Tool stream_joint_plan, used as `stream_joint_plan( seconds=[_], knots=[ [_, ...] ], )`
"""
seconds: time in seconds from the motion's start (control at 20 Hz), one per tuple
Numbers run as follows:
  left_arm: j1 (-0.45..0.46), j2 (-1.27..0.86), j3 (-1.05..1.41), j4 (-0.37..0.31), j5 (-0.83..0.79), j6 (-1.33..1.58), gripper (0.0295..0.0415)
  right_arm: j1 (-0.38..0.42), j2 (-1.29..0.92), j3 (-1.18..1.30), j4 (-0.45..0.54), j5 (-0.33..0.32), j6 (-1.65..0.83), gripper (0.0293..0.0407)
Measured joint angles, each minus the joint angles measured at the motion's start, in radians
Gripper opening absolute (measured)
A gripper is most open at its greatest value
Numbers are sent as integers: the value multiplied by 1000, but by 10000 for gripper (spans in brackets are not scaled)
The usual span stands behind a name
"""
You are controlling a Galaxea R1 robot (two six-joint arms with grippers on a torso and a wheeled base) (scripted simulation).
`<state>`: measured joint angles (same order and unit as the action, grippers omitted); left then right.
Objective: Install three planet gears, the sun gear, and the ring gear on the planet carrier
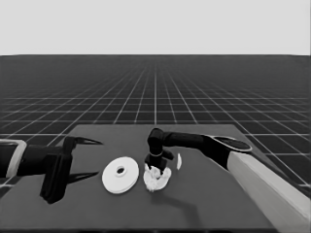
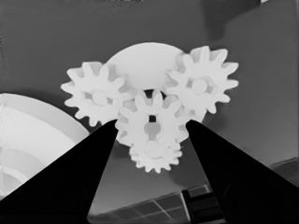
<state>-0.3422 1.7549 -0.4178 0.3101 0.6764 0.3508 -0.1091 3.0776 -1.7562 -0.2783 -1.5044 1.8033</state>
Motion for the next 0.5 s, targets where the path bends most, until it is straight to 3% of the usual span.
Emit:
stream_joint_plan(
  seconds=[0.5],
  knots=[
    [0,0,0,0,0,0,385,0,0,0,0,0,105,309]
  ],
)
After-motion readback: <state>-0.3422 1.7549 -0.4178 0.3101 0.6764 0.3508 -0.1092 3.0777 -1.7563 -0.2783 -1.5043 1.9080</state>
